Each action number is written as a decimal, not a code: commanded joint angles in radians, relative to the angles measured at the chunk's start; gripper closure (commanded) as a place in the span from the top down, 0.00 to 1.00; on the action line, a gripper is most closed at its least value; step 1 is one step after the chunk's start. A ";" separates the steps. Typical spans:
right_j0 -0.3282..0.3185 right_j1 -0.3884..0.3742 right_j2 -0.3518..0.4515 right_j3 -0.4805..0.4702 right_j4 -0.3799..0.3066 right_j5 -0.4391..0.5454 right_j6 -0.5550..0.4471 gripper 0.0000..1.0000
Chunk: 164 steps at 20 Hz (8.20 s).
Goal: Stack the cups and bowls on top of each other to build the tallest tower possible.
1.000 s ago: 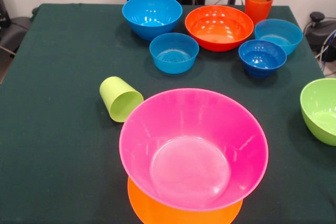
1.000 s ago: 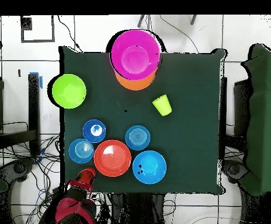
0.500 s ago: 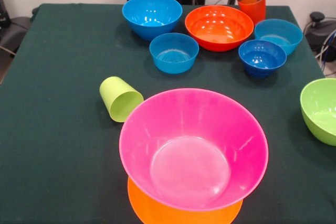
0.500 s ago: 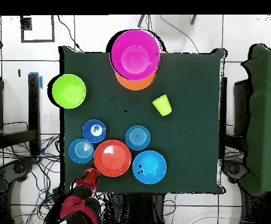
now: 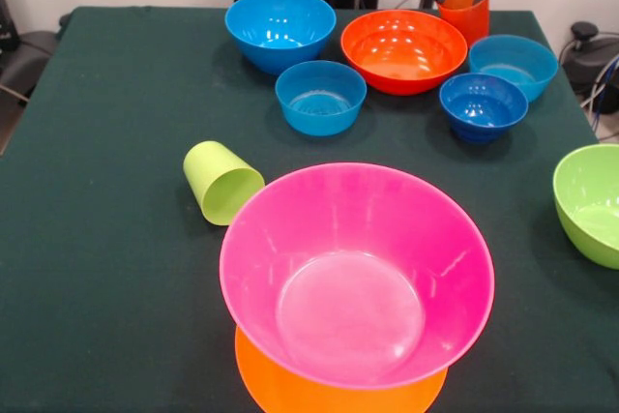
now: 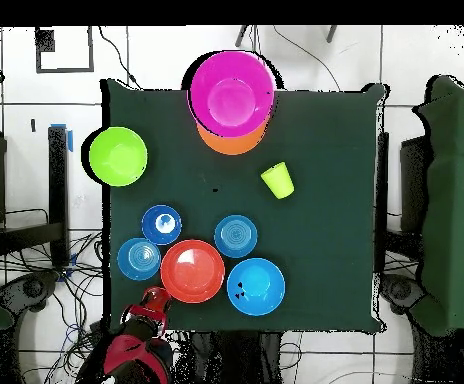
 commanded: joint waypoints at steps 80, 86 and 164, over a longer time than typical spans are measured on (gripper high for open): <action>-0.084 0.035 0.190 -0.095 -0.061 -0.004 0.054 1.00; -0.105 0.018 0.208 -0.085 -0.077 0.000 0.059 1.00; 0.077 -0.054 0.207 -0.018 0.125 0.146 0.173 1.00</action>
